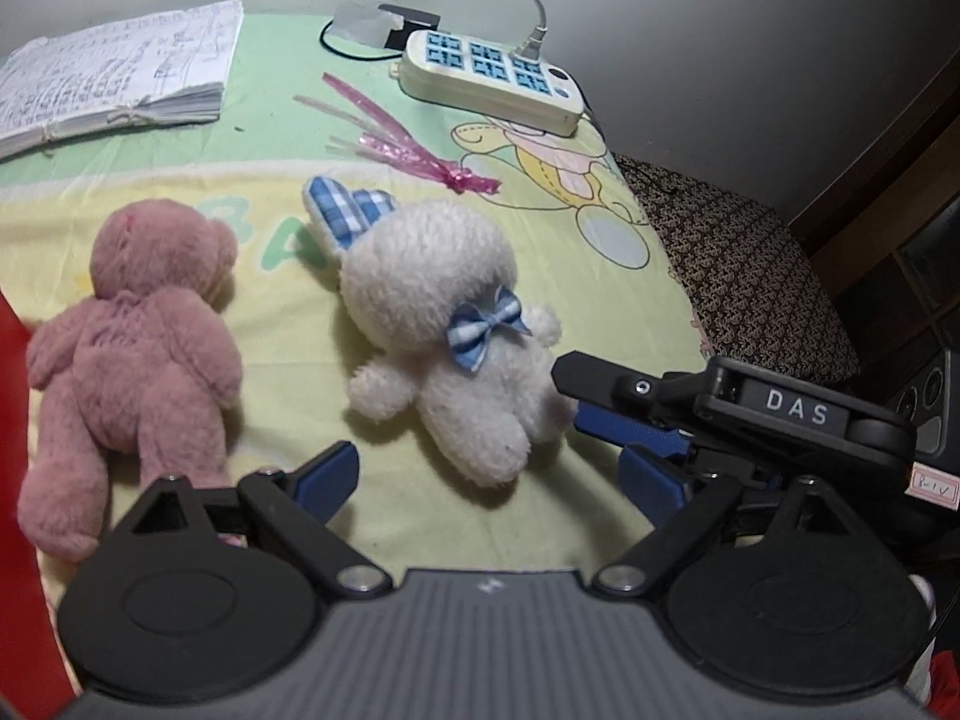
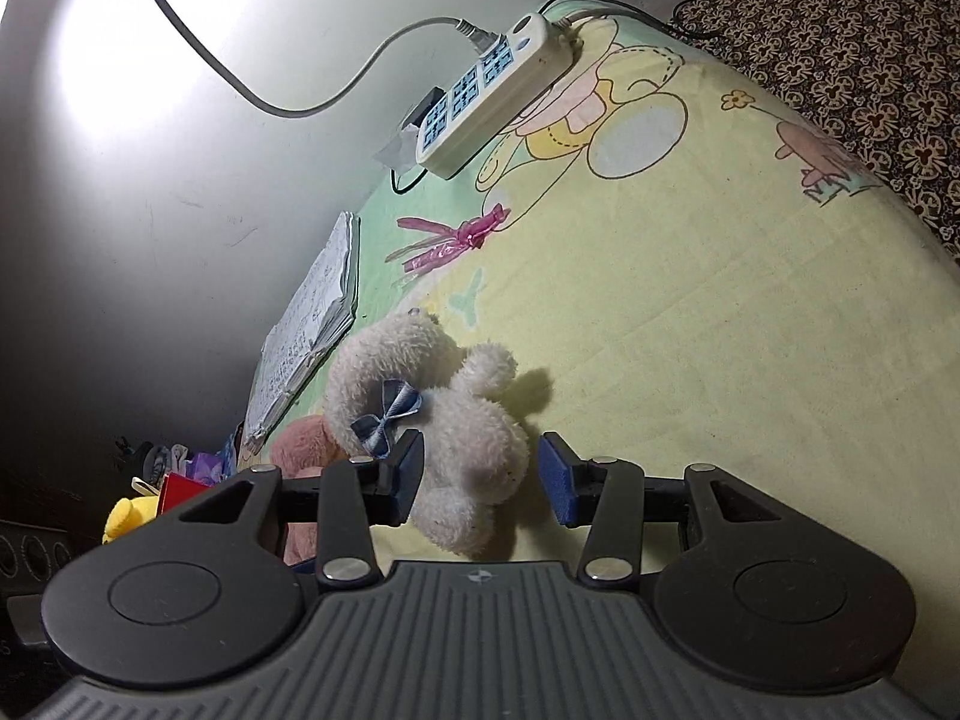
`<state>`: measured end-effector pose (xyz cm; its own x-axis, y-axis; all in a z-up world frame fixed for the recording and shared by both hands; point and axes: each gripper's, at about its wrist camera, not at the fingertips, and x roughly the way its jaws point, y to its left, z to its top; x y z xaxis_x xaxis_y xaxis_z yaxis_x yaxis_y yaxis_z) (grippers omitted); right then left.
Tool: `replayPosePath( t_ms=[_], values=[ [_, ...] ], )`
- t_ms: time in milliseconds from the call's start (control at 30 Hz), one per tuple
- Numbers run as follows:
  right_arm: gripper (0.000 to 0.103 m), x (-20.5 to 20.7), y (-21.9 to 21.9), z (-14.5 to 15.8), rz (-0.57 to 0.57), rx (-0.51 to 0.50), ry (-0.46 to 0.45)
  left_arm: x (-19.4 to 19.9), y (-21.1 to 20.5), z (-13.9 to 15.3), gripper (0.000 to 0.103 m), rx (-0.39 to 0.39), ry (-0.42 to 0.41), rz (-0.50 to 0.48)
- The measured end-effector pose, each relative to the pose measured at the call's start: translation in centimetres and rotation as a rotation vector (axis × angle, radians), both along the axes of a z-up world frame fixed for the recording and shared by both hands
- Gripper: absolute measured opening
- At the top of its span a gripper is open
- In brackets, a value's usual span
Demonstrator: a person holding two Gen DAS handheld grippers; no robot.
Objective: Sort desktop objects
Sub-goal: 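Grasp the white bear with blue bow tie with the right tool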
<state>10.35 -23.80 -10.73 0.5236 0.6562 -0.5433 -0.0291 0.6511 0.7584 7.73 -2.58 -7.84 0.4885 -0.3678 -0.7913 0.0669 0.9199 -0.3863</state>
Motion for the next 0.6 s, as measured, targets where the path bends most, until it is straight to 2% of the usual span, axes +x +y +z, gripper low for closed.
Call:
replayPosePath(
  t_ms=[167,200,333,433,600],
  values=[
    [0.043,0.9,0.7,-1.0,0.030,0.032,0.035,0.6,0.9,-0.5,0.093,-0.020,0.027,0.027],
    [0.034,1.0,0.9,-1.1,0.037,0.032,0.036,0.5,1.0,-0.4,0.093,-0.020,0.026,0.029],
    [0.028,0.9,1.0,-1.0,0.053,0.061,0.032,0.1,1.7,-0.1,0.093,-0.035,0.025,0.034],
    [0.025,0.2,0.8,-1.1,0.063,0.100,0.052,-0.7,2.3,0.3,0.093,-0.051,0.027,0.028],
    [0.024,-2.5,-0.1,-1.2,0.074,0.126,0.098,-2.5,2.3,0.3,0.093,-0.014,0.046,-0.001]
  ],
)
